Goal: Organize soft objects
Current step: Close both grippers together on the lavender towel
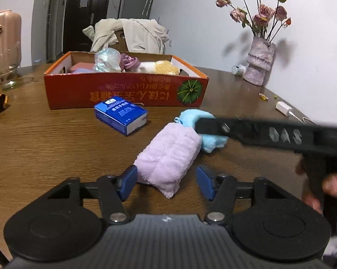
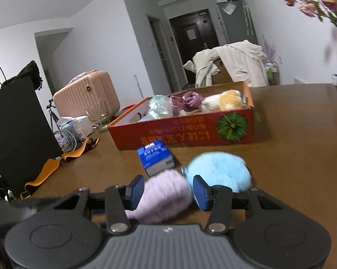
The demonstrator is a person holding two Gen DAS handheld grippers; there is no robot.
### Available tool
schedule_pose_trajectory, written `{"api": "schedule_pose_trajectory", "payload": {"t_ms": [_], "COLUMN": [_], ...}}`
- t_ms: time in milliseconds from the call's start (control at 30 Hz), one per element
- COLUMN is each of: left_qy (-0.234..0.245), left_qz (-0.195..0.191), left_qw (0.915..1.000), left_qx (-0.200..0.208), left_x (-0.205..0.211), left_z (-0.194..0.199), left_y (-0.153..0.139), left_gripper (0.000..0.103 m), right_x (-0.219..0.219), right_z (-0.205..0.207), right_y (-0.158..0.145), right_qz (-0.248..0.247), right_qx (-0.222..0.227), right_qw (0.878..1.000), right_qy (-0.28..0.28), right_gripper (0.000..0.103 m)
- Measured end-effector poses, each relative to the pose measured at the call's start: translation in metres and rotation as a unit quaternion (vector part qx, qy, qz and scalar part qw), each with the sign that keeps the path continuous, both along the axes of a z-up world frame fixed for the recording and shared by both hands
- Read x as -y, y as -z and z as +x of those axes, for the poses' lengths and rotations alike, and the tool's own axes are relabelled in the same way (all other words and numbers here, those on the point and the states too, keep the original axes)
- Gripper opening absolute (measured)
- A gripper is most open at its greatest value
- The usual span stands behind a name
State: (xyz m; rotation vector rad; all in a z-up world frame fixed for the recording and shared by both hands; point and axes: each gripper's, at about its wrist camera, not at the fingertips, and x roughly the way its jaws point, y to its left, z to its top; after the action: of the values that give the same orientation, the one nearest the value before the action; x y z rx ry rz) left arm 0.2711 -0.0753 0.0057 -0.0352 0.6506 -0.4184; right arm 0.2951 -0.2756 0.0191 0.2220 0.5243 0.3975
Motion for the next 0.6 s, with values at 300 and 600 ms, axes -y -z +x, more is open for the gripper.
{"api": "schedule_pose_trajectory", "payload": {"t_ms": [300,600], "left_qy": [-0.007,0.029], "left_qz": [-0.023,-0.075], "left_qw": [0.9996,0.9964], "left_qx": [-0.016,-0.029], "left_x": [-0.021,-0.047], "left_z": [0.007,-0.035], "left_y": [0.006,0.009], "left_gripper": [0.033,0.025], "right_x": [-0.022,-0.008], "right_z": [0.033,-0.042], "right_y": [0.020,0.025], "right_qz": [-0.014,0.039], "right_qx": [-0.044,-0.076], "right_qw": [0.998,0.996], "right_qy": [-0.033,-0.034], "right_gripper": [0.039,0.029]}}
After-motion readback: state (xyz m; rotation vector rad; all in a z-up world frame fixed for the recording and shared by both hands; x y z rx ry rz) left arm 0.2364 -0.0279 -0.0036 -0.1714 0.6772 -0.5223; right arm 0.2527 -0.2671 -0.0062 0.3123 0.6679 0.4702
